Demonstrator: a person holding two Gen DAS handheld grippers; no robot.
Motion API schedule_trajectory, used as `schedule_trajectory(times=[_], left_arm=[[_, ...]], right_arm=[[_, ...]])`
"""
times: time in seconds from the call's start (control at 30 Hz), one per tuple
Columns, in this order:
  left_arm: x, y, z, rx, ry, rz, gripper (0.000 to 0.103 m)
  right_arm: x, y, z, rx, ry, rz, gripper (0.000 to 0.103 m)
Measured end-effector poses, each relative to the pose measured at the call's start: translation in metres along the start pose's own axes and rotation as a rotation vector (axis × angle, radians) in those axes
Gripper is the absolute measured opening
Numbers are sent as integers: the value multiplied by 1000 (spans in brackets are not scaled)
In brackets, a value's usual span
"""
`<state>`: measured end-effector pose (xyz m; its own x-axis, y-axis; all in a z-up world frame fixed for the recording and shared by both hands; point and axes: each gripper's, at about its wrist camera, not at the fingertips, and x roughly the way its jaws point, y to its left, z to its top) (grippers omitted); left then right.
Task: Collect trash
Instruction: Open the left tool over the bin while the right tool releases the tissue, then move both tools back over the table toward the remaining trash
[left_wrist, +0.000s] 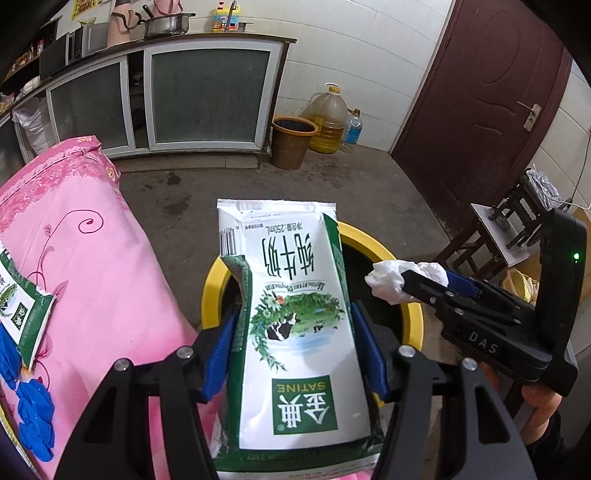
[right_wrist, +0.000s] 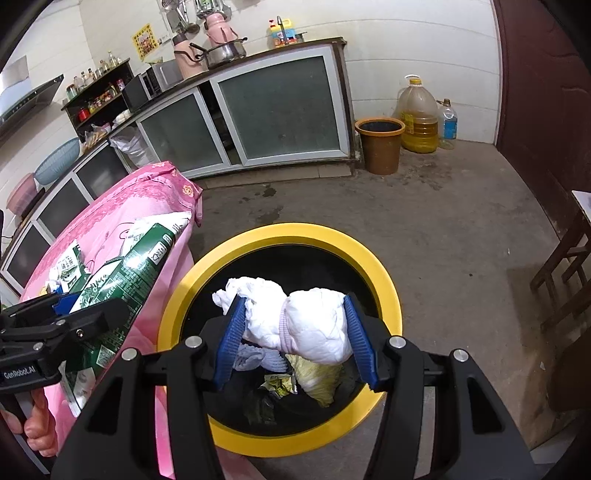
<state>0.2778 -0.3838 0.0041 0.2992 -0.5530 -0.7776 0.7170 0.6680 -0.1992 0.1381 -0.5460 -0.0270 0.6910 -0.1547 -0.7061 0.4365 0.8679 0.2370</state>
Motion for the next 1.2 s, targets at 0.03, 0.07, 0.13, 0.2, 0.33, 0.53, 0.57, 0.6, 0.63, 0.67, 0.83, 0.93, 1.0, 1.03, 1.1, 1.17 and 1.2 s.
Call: schedule_trajectory(times=[0.03,0.07,0.13,0.2,0.33,0.53,0.57,0.6,0.63,0.67,0.83,0.93,1.0,1.03,1.1,1.17,1.2], left_arm=[[1,0,0,0,1,1,57],[3,0,0,-1,4,-2,57],[6,0,2,-5,7,-9,57],[9,-3,2,-6,6,-11,57],[9,-7,3,-23,-6,-13,57],[-6,3,6,-82,-59,-26,92],[-9,5,5,-92,-66,-29,95],[-13,8,4,-101,-73,-24,95],[-14,10,3,-106,-75,-22,95],[-18,13,1,-111,-78,-20,95],[-41,36,-14,-147,-110,18,95],[-58,51,-24,-164,-128,31,95],[-75,64,-32,-165,-148,65,95],[-84,70,-36,-166,-161,81,95],[-100,81,-42,-167,-180,97,95],[-122,95,-52,-168,-205,128,95],[-130,101,-55,-170,-212,141,95]], right_arm=[[1,-1,1,1,1,-2,51],[2,-2,1,2,4,-5,51],[4,-2,1,6,11,-8,51],[5,-3,1,11,17,-13,51],[9,-2,4,21,40,-22,57],[8,-10,7,49,47,-60,68],[7,-12,7,56,48,-61,69],[5,-14,7,61,47,-64,69],[2,-16,6,64,43,-63,69],[-1,-16,5,65,39,-59,70],[-16,-8,-2,32,15,-18,70],[-24,2,-7,9,-5,13,70],[-28,11,-8,-9,-19,32,70],[-30,15,-8,-13,-27,40,70],[-34,26,-8,-27,-43,59,70],[-39,40,-7,-47,-62,84,70],[-40,46,-6,-57,-64,93,71]])
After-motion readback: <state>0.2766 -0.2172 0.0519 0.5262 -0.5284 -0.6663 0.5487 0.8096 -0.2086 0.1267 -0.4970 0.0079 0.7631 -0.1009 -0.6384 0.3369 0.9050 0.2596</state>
